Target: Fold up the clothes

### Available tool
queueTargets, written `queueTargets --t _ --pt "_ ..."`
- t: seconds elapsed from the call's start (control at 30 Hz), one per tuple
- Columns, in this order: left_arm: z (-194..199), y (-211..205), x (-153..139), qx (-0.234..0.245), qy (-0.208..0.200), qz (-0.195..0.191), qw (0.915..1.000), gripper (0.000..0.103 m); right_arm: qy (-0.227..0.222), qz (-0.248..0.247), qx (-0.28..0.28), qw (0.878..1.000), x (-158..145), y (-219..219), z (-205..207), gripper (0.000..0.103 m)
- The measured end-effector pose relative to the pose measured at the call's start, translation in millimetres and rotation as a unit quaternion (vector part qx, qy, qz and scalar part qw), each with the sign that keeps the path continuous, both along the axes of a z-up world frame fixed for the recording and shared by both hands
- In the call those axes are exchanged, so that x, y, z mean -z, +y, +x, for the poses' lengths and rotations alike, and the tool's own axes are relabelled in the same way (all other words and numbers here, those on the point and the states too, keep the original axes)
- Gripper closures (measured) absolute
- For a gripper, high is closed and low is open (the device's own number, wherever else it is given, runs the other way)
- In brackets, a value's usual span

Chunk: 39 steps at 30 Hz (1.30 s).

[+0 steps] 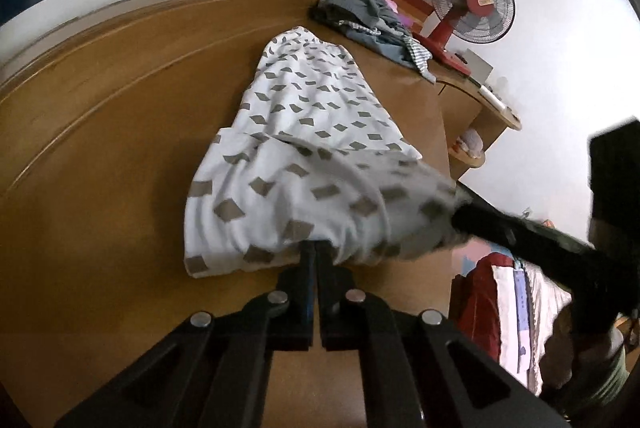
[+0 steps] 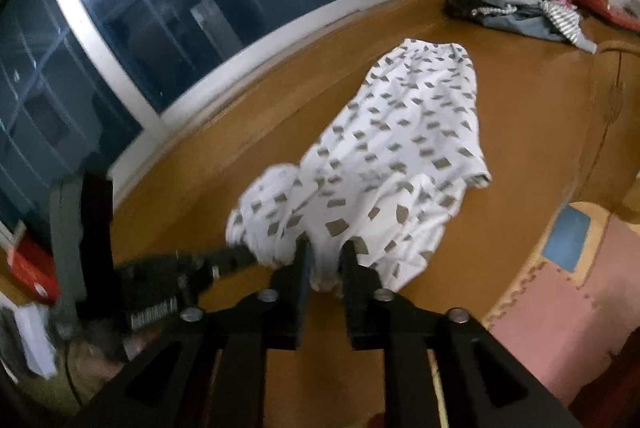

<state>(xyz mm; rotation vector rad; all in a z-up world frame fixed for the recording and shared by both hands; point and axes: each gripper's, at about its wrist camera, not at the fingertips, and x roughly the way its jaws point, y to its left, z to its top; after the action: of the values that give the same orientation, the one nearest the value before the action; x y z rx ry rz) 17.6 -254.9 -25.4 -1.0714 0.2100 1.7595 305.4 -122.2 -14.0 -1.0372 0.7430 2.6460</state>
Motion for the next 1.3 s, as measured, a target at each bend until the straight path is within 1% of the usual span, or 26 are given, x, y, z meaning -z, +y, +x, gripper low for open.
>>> queueTargets --t 0.03,0.07,0.1,0.17,0.23,0.3,0.33,0.4,0.53,0.57,0.6,0.67,0.7,0.73,0.77,0.8,0.83,0.9,1.0,1.07,1.1,1.13,1.17,1.2,1.27,1.3 --pt "0 1 0 0.006 -0.001 0.001 1.0000 0.103 0.000 0.011 0.001 1.000 0 -5 6 0.054" --pt "1 1 0 0.011 -0.002 0.001 0.9999 0.103 0.000 0.022 0.003 1.000 1 -10 12 0.039" --pt "2 1 0 0.013 0.000 -0.001 0.9999 0.103 -0.002 0.038 0.006 0.999 3 -16 18 0.036" --pt "2 -1 0 0.007 0.008 -0.013 0.9999 0.102 -0.021 0.060 -0.004 0.998 12 -23 15 0.036" --pt "-1 -6 3 -0.004 0.013 -0.032 0.9994 0.095 -0.039 0.078 -0.014 0.996 22 -28 10 0.036" --pt "-5 -17 7 -0.014 0.020 -0.048 0.9986 0.080 -0.053 0.088 -0.023 0.994 33 -31 6 0.037" --pt "-6 -22 9 -0.018 0.026 -0.051 0.9982 0.077 -0.058 0.090 -0.027 0.994 38 -33 4 0.037" --pt "-10 -34 14 -0.027 0.032 -0.057 0.9975 0.076 -0.061 0.100 -0.025 0.993 43 -37 5 0.041" --pt "-18 -35 19 -0.032 0.006 -0.040 0.9986 0.075 -0.056 0.112 -0.033 0.992 45 -41 1 0.042" --pt "-18 -31 20 -0.028 0.005 -0.037 0.9989 0.071 -0.061 0.118 -0.034 0.991 48 -42 -3 0.043" --pt "-16 -25 22 -0.022 0.012 -0.039 0.9989 0.063 -0.066 0.125 -0.036 0.989 51 -42 -6 0.045" --pt "-12 -14 24 -0.009 0.027 -0.043 0.9987 0.051 -0.080 0.132 -0.038 0.987 59 -44 -14 0.053" --pt "-10 -9 24 -0.003 0.043 -0.046 0.9980 0.050 -0.083 0.140 -0.038 0.986 61 -45 -15 0.053" --pt "-7 -4 25 0.003 0.059 -0.050 0.9970 0.050 -0.085 0.147 -0.038 0.985 63 -46 -17 0.059" --pt "-4 0 25 0.009 0.075 -0.052 0.9958 0.052 -0.087 0.155 -0.039 0.983 65 -47 -19 0.073" --pt "-3 0 24 0.011 0.094 -0.054 0.9940 0.066 -0.090 0.163 -0.039 0.982 67 -48 -20 0.083" --pt "-4 2 26 0.010 0.104 -0.067 0.9922 0.077 -0.081 0.151 -0.036 0.985 64 -45 -18 0.089" --pt "-5 1 22 0.007 0.125 -0.089 0.9882 0.087 -0.064 0.125 -0.030 0.990 56 -39 -13 0.091" --pt "-5 -6 13 0.005 0.148 -0.098 0.9841 0.090 -0.037 0.087 -0.022 0.995 45 -30 -6 0.092" --pt "-6 -11 7 0.002 0.164 -0.104 0.9809 0.091 -0.034 0.088 -0.029 0.995 40 -33 -6 0.093" --pt "-10 -15 4 -0.009 0.176 -0.113 0.9779 0.094 -0.033 0.088 -0.030 0.995 38 -35 -7 0.093" --pt "-15 -19 2 -0.019 0.188 -0.121 0.9746 0.103 -0.033 0.088 -0.024 0.995 38 -34 -6 0.094" --pt "-19 -24 -1 -0.030 0.200 -0.129 0.9709 0.103 -0.034 0.087 -0.010 0.996 37 -28 -6 0.094" --pt "-25 -28 -4 -0.042 0.207 -0.135 0.9682 0.103 -0.029 0.072 0.000 0.997 36 -20 -3 0.094" --pt "-53 -37 -11 -0.062 0.167 -0.125 0.9762 0.103 -0.021 0.047 0.016 0.999 34 -7 3 0.094" --pt "-62 -44 -14 -0.051 0.137 -0.108 0.9833 0.103 -0.021 0.042 0.011 0.999 34 -5 3 0.094"
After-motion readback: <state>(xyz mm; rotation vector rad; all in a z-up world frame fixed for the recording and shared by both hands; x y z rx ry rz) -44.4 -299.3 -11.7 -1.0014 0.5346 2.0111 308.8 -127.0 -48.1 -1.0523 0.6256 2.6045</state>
